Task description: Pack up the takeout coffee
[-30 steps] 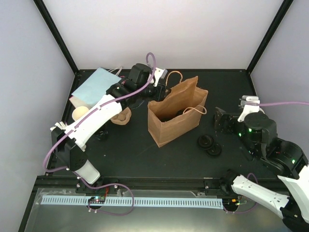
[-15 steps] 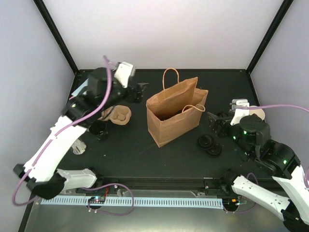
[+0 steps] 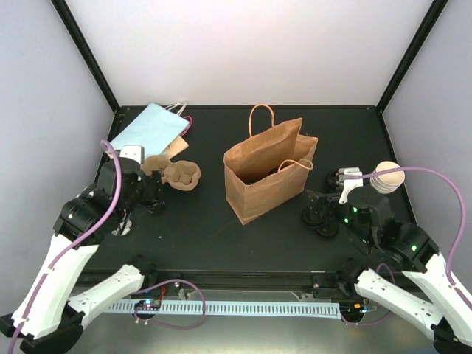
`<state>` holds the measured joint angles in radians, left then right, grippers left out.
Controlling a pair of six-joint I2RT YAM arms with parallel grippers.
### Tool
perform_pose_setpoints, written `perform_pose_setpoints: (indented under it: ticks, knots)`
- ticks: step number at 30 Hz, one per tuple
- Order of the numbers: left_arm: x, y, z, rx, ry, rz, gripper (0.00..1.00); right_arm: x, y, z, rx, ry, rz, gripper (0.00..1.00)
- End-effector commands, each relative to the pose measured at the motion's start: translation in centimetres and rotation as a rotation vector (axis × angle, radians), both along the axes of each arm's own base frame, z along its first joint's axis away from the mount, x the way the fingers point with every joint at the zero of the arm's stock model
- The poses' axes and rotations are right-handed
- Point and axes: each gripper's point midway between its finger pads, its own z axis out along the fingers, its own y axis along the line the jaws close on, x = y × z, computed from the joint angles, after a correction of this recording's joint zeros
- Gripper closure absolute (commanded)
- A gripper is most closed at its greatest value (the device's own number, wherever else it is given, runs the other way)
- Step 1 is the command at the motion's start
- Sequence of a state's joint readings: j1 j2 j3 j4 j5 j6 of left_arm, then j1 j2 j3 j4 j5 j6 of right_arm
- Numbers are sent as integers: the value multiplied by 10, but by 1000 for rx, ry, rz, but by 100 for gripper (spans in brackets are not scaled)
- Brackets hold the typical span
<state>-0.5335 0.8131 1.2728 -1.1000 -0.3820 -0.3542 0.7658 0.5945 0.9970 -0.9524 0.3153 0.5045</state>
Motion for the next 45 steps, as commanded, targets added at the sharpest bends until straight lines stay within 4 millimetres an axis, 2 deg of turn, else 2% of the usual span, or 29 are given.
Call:
perform_pose_setpoints:
  ticks: [1, 4, 10, 20, 23, 28, 32, 37, 41, 45]
  knots:
    - [-16, 61, -23, 90, 77, 295, 19, -3, 13, -7, 77, 24, 36, 0]
    - [-21, 89, -37, 109, 129, 462, 27, -4, 18, -10, 82, 41, 57, 0]
    - [-18, 113, -56, 164, 163, 601, 32, -6, 16, -9, 78, 36, 63, 0]
    - [-3, 124, -94, 144, 240, 661, 33, -12, 10, -5, 91, 28, 60, 0]
    - [0, 130, -102, 146, 250, 686, 40, -13, 9, -4, 95, 24, 57, 0]
    - [4, 129, -113, 125, 269, 688, 49, -13, 8, -1, 97, 23, 54, 0]
    - [4, 129, -116, 119, 276, 694, 57, -13, 8, 1, 102, 19, 52, 0]
    - [0, 130, -118, 105, 295, 719, 58, -14, 6, 2, 104, 16, 50, 0]
    - [-4, 132, -120, 107, 313, 748, 64, -14, 6, 2, 104, 16, 49, 0]
    - [-5, 132, -122, 99, 318, 752, 76, -14, 5, 4, 104, 10, 48, 0]
